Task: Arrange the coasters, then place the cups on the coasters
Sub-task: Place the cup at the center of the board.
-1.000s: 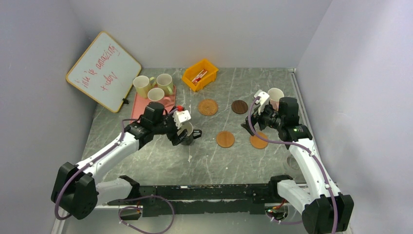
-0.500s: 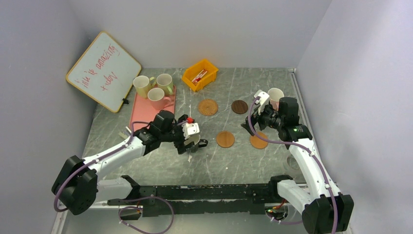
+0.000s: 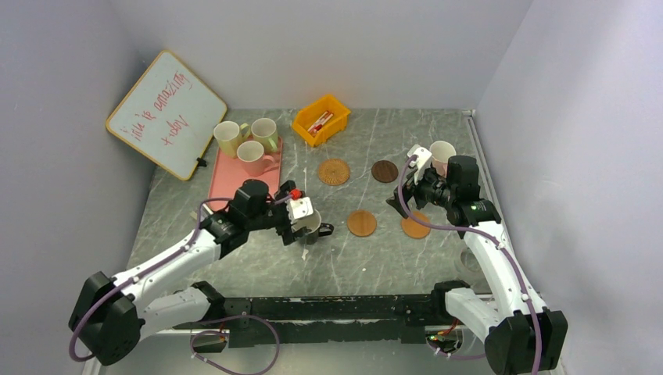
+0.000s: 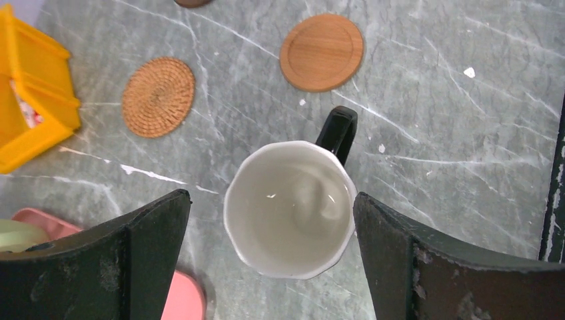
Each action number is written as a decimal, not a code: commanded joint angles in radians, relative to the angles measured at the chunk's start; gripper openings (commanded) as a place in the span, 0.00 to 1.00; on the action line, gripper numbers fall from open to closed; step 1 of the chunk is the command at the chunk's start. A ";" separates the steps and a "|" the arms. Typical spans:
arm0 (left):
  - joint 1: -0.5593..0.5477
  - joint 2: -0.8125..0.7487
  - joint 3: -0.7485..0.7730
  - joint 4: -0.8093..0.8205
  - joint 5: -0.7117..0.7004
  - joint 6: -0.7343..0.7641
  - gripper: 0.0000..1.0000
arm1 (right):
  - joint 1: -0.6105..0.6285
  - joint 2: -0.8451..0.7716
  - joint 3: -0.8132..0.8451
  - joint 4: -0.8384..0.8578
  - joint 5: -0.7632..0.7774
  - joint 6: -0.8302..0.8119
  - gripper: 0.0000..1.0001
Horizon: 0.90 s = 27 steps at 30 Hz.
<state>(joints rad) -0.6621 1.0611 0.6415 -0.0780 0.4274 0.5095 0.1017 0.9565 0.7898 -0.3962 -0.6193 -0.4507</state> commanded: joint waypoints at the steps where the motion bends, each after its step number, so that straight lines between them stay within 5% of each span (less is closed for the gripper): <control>1: 0.001 -0.081 0.000 0.047 -0.017 -0.014 0.97 | 0.003 -0.007 0.006 0.000 -0.093 -0.036 1.00; 10: 0.133 -0.169 -0.024 0.118 -0.103 -0.048 0.97 | 0.082 -0.077 0.014 -0.007 -0.202 -0.028 1.00; 16: 0.345 -0.134 -0.023 0.094 0.011 -0.051 0.97 | 0.244 -0.061 0.022 0.013 -0.189 -0.029 0.99; 27: 0.395 -0.165 -0.083 0.143 0.011 -0.127 0.97 | 0.623 0.157 0.060 0.098 0.176 -0.010 0.94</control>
<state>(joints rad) -0.2733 0.9298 0.5705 0.0174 0.4049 0.4164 0.6411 1.0706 0.7925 -0.3847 -0.6220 -0.4709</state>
